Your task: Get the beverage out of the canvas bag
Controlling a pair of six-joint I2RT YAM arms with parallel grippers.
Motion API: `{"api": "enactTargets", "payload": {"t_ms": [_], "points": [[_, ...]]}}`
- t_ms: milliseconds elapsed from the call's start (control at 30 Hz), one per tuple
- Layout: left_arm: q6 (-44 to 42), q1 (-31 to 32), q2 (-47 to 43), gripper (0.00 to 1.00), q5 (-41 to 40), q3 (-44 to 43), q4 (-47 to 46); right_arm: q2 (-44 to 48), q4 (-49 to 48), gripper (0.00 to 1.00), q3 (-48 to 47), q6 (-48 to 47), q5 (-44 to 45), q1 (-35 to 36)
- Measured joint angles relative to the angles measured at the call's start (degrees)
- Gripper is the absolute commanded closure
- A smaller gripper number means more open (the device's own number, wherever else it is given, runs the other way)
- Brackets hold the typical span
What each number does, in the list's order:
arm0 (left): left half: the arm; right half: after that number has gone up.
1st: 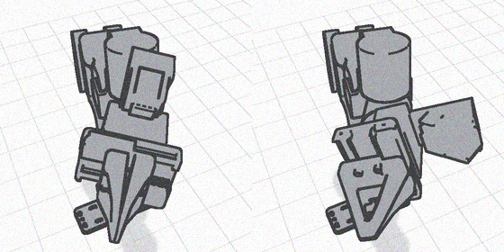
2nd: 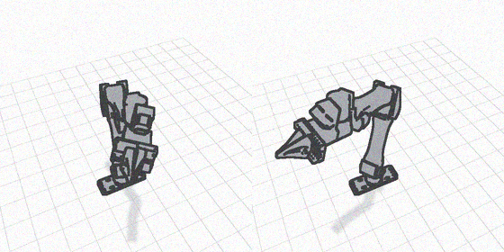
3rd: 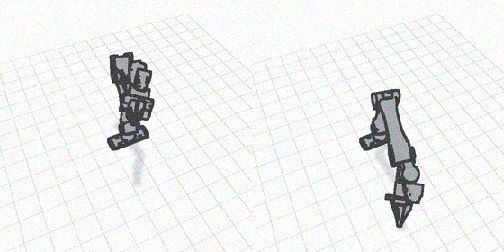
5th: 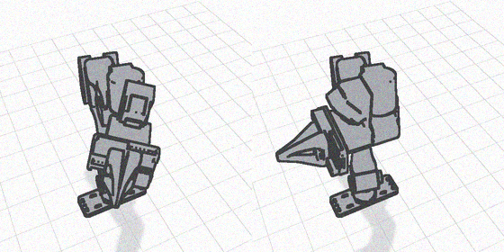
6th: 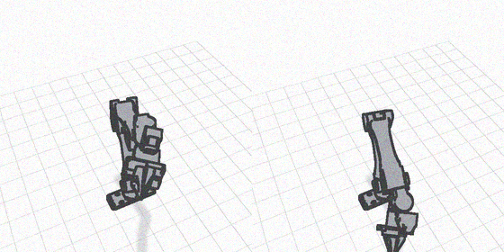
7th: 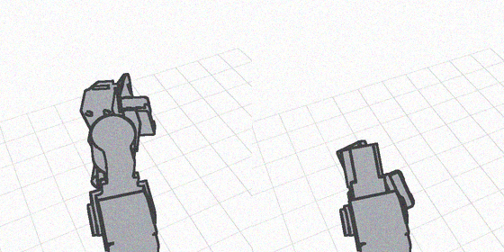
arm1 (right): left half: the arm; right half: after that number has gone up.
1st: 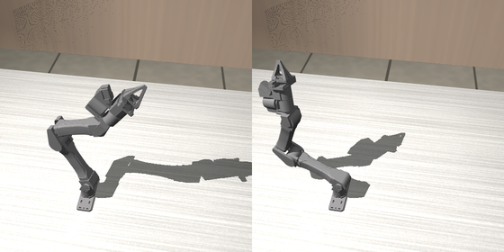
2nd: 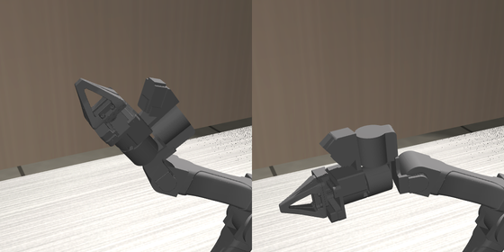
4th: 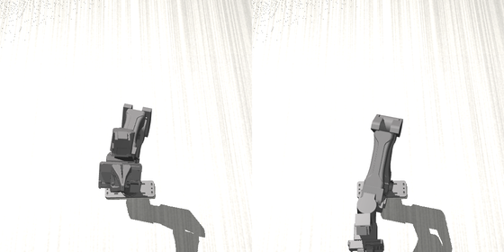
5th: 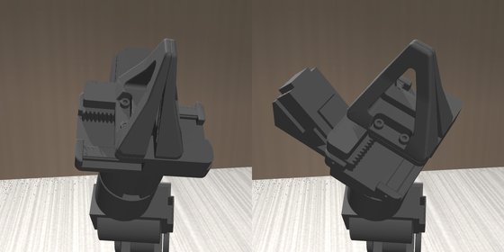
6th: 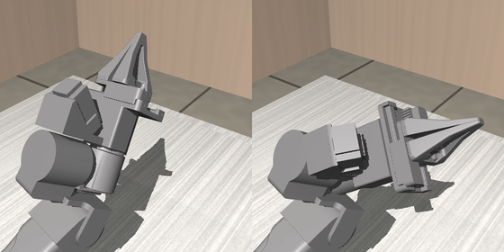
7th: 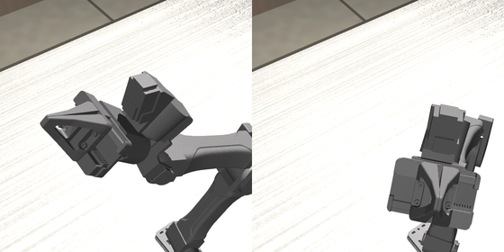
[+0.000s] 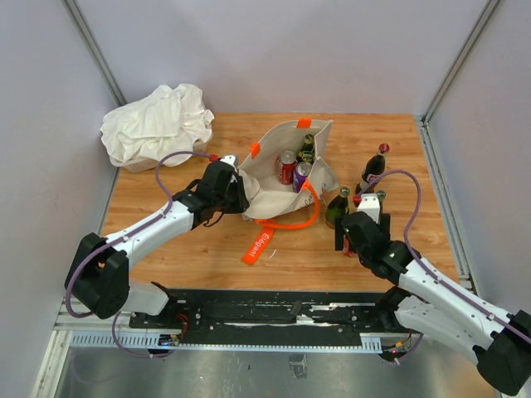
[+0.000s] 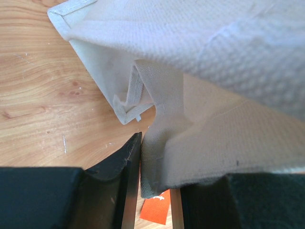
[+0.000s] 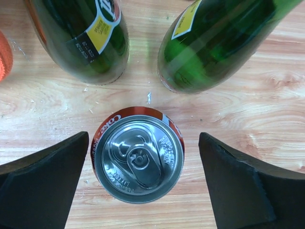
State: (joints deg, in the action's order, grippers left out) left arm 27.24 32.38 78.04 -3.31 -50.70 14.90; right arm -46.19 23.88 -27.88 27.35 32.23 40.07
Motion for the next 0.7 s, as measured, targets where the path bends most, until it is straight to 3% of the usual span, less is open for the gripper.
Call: {"api": "enactTargets", "payload": {"t_ms": [67,267,467,533,700], "points": [[0.0,0.0,0.0,0.69,0.1,0.0,0.0,0.7,1.4,0.01,-1.0,-0.3,0.3,0.0],[0.0,0.0,0.0,0.69,0.2,0.0,-0.1,2.1,4.9,0.15,-8.7,-3.0,-0.4,0.0],[0.0,0.0,0.0,0.69,0.5,0.0,-0.2,-0.6,5.0,0.50,-18.2,-7.9,-1.9,0.2],[0.0,0.0,0.0,0.69,0.7,0.0,-0.3,-3.1,4.4,0.57,-21.8,-9.9,-2.7,1.4],[0.0,0.0,0.0,0.69,1.2,0.7,-1.5,-12.3,1.3,0.61,-31.8,-15.5,-8.6,3.0]]}}
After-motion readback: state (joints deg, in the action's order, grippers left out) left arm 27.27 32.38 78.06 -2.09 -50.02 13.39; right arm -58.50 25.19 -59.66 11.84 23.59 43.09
